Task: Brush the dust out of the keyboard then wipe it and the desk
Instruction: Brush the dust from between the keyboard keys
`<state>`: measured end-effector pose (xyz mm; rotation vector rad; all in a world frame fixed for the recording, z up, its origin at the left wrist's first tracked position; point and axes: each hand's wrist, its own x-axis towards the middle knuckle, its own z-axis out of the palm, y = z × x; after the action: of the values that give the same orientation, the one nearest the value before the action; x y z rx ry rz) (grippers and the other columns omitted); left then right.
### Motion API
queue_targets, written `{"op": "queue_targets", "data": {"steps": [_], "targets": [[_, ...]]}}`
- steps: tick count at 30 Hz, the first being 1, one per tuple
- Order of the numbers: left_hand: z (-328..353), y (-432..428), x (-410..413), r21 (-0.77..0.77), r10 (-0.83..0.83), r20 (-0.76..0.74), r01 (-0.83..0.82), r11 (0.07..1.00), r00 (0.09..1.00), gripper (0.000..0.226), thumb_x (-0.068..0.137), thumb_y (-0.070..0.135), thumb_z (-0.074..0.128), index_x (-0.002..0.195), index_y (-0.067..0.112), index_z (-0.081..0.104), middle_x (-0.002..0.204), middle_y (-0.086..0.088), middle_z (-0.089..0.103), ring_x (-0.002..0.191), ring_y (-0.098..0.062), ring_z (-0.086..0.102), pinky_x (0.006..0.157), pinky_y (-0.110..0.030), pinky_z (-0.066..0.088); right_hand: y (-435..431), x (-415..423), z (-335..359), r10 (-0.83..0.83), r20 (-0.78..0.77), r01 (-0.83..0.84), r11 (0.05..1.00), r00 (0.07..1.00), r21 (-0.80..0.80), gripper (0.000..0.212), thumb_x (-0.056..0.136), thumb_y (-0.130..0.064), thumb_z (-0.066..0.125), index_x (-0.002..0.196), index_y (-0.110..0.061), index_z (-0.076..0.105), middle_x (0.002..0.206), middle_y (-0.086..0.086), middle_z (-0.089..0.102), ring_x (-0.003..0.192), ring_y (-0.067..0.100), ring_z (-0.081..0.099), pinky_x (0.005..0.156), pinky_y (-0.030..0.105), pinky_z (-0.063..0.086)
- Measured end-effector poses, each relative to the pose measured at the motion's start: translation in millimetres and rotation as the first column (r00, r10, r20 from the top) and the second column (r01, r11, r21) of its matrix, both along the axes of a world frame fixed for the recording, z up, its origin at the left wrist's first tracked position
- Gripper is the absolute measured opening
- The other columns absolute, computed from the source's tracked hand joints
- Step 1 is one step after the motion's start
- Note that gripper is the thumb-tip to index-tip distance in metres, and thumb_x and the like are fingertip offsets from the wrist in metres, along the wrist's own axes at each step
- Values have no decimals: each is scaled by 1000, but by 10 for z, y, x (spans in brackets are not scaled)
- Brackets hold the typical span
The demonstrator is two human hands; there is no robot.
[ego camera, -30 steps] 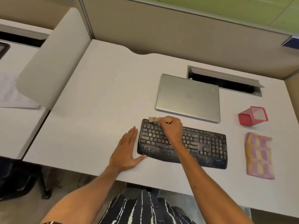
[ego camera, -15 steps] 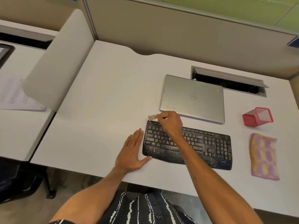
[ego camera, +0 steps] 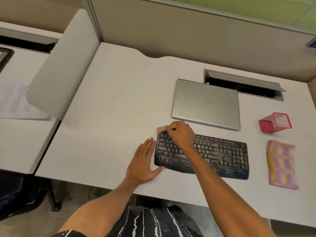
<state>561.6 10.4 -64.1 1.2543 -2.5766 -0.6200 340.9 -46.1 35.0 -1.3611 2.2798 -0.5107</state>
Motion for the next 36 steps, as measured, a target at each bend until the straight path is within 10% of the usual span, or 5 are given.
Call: {"op": "queue_targets", "data": {"steps": [13, 29, 36], "targets": [[-36, 10, 1, -25, 7, 8, -6, 1000, 1000, 113, 98, 78, 60, 176, 14, 8, 185, -1, 2, 171, -19, 3, 137, -51, 19, -70, -163, -29, -212, 117, 212, 977, 970, 8, 24, 92, -38, 69, 74, -23, 73, 62, -10, 68, 58, 12, 64, 53, 24, 46], [-37, -1, -11, -32, 9, 0, -9, 999, 1000, 112, 98, 78, 61, 176, 13, 14, 185, -2, 5, 171, -20, 5, 137, -50, 17, -158, -215, -19, 101, 137, -106, 994, 985, 34, 19, 96, -44, 66, 94, -30, 78, 78, -19, 70, 68, 5, 63, 58, 26, 43], [-37, -5, -10, -23, 7, 14, -7, 1000, 1000, 113, 98, 81, 57, 176, 15, 10, 185, 0, 2, 171, -18, 2, 138, -50, 17, -182, -315, 34, -9, 96, 8, 1000, 995, 16, 17, 95, -39, 66, 90, -27, 77, 69, -14, 69, 61, 7, 62, 54, 24, 42]]}}
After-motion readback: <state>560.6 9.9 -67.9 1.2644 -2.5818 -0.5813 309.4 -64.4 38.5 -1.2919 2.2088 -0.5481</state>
